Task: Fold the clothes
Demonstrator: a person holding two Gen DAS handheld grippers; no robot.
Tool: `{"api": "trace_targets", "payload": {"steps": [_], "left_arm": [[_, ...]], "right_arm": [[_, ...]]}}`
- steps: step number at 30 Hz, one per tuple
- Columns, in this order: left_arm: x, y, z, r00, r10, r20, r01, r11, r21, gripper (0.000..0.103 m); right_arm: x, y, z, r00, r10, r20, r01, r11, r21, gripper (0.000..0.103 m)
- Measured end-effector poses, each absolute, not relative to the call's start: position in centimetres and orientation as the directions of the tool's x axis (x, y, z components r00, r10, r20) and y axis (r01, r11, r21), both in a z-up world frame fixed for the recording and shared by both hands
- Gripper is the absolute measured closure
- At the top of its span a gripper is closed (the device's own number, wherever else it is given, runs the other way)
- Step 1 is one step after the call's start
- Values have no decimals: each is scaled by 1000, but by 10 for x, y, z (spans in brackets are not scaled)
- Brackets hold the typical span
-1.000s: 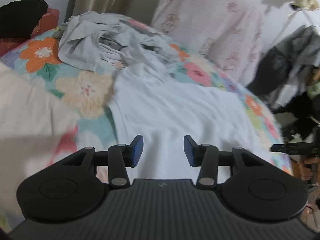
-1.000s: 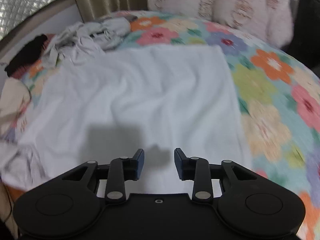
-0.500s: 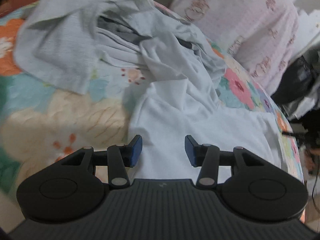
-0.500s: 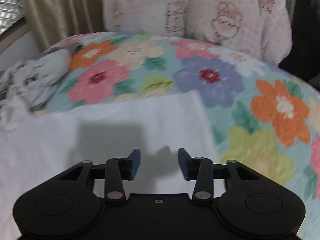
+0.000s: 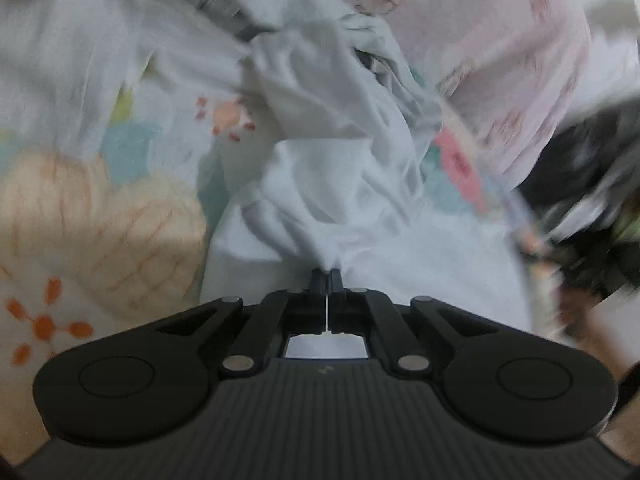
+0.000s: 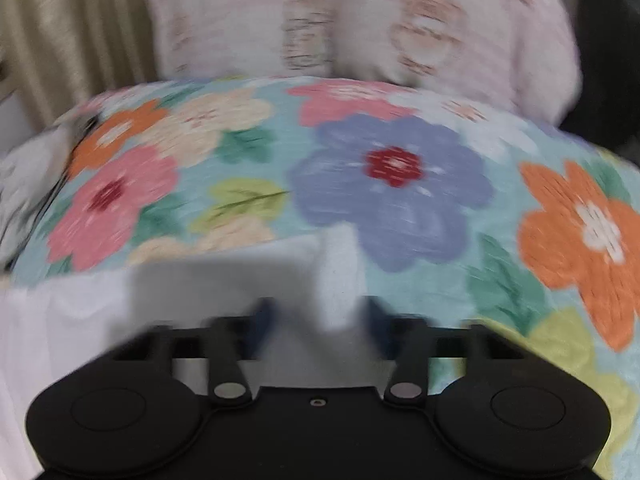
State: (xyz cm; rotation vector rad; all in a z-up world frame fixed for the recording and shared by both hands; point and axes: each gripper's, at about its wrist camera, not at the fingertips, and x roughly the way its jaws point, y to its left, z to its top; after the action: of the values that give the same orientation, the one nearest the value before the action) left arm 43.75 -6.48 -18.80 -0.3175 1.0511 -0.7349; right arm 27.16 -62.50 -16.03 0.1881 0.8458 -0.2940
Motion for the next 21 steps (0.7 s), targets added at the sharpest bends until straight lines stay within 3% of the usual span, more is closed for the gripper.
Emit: {"api": "trace_targets", "payload": {"steps": [2,5,13,15,18,21], "left_arm": [[425,-75,-172,362,-646,-672,442,754,-486,103],[418,-77,-135,477,-637,-606,463,768,-443,103],[425,-90,-39,714,-593,-373,490,803,-338,103],[444,-104,-40,748,-484,-455,403,875,-268,98],[454,-115,-50,749,-378,-544,329,925,-190,88],[430,-94,-70,653,-487,-580,337,873,-353,70]], "right_arm": [[267,-612,-149,651,-248,-717,310,950,-48,96],[253,-603,-126,687,-364,-628,340,926,-164,97],[247,-607,-40,777,-486,-400,451,873,-184,97],[264,-616,-27,761,-486,-430,480,868,-131,94],[284,-616,-31,694,-526,-492,540,832,-128,62],[276,-598,-45,707,-466,-531,515,855,-66,60]]}}
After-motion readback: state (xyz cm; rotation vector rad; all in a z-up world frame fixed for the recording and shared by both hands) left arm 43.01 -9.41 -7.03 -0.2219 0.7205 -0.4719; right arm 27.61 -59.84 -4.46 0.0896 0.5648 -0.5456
